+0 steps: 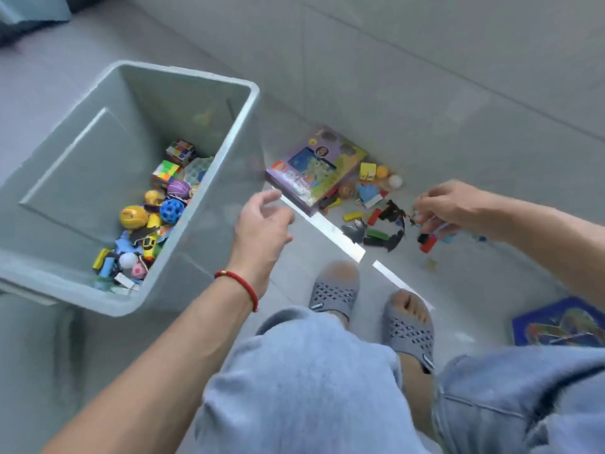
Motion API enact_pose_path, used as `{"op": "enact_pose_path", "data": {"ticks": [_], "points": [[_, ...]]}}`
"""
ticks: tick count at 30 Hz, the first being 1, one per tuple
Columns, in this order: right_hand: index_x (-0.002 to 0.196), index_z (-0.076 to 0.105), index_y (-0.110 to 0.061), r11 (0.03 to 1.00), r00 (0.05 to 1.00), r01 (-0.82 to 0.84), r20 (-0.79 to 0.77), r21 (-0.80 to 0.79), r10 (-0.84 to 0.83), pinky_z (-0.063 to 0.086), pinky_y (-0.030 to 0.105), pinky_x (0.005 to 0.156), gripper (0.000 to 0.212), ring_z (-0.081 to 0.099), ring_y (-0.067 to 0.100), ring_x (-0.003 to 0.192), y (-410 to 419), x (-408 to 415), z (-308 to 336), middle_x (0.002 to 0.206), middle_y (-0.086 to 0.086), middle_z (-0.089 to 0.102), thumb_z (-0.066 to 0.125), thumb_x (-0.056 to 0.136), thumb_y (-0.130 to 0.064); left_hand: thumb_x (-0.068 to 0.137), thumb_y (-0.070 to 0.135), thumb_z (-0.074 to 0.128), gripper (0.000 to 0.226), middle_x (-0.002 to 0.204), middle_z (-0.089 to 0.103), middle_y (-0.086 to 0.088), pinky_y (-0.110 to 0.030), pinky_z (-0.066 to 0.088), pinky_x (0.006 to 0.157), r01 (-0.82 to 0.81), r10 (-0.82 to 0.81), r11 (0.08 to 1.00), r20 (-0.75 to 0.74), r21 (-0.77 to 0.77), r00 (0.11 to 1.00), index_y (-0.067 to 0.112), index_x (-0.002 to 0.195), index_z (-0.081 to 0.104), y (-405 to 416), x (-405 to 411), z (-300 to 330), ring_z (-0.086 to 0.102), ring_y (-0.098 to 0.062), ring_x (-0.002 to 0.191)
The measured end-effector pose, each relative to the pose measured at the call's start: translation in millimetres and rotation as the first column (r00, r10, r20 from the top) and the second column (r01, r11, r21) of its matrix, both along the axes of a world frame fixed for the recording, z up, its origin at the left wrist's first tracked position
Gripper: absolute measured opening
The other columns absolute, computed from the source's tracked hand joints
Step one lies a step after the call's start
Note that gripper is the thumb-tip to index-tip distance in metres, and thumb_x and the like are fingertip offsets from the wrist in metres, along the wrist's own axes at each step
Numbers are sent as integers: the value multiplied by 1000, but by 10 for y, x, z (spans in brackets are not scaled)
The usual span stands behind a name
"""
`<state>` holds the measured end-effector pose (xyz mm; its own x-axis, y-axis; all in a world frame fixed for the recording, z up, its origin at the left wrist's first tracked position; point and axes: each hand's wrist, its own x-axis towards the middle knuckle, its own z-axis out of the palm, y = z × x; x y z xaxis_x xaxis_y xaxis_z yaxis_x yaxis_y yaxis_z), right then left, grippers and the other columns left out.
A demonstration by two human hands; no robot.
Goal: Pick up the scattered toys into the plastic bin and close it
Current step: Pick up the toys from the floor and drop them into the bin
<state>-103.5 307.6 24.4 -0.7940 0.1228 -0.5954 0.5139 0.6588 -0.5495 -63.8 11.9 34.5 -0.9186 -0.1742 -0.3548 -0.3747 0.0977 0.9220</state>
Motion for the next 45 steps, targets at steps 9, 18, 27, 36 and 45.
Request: {"op": "enact_pose_path", "data": {"ticks": [9,18,27,36,45], "points": [[128,57,-15,886,963,-240,214,398,165,50,38,94,39,58,33,116,933,651,-1609,124,12,65,58,93,-30,87,18,63,34,114,66,3,-37,56,92,419,-360,867,240,-271,901,28,119,64,991,-303,-1334,64,-14,102],[117,51,-4,887,973,215,-165,409,-160,52,44,79,46,56,39,97,735,471,-2505,116,16,49,66,90,-39,81,10,61,43,126,64,-7,-30,38,102,563,-634,438,203,-700,746,17,122,67,1328,-701,-2303,54,-27,120],[99,39,-17,981,920,168,-373,101,-119,32,32,60,15,49,24,78,604,615,-2515,93,4,49,47,93,-5,87,14,64,30,115,62,-11,-46,50,87,461,-727,252,148,-851,671,8,116,67,1233,-777,-2527,52,-34,110],[124,52,-7,833,811,-356,-303,423,500,50,40,54,35,47,25,74,457,-13,-2515,118,13,42,63,94,-20,77,20,81,31,116,57,-10,-37,46,83,494,-763,257,139,-830,631,8,98,62,1143,-862,-2625,49,-30,106],[84,44,-12,810,753,-336,-379,481,537,33,36,53,18,45,28,69,424,34,-2425,68,8,49,61,83,-6,75,26,82,68,118,59,-8,-46,44,88,581,-702,166,318,-797,637,18,134,47,1307,-1024,-2546,42,-33,111]]}}
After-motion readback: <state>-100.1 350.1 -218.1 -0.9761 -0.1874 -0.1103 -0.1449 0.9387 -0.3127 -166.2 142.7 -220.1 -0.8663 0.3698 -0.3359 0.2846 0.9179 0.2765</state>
